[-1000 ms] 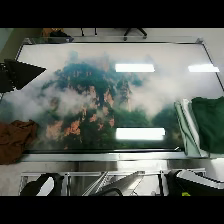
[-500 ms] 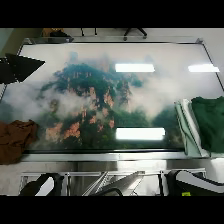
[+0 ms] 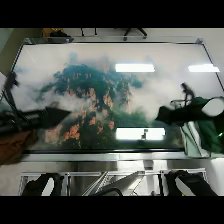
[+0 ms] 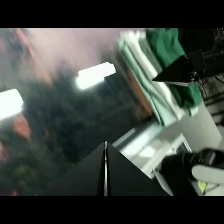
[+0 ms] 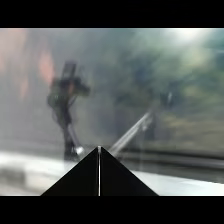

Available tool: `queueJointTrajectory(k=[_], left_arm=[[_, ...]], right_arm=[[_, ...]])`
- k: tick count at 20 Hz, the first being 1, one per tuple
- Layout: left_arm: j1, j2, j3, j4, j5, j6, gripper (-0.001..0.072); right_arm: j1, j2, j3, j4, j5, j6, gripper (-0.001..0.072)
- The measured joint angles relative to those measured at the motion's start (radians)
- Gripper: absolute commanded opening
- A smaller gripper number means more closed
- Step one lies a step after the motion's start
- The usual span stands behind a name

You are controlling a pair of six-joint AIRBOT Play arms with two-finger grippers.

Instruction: Fold the shirts.

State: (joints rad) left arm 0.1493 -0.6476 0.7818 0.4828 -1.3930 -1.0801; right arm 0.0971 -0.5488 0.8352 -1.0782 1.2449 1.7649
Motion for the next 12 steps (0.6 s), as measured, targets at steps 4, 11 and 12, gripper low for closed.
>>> queueJointTrajectory(k=[4, 11, 12], left_arm=[[-0.092, 0.144, -0.207, 0.031, 0.040, -0.039, 0.0018], [-0.172, 0.288, -0.294, 0.044, 0.117, -0.082, 0.0018], [-0.175, 0.297, -0.297, 0.045, 0.124, -0.090, 0.0018]], right_arm=[[0.170, 0.047, -0.119, 0.023, -0.103, 0.002, 0.0018], [0.229, 0.061, -0.156, 0.061, -0.037, 0.004, 0.0018], [0.230, 0.061, -0.157, 0.063, -0.029, 0.004, 0.0018]])
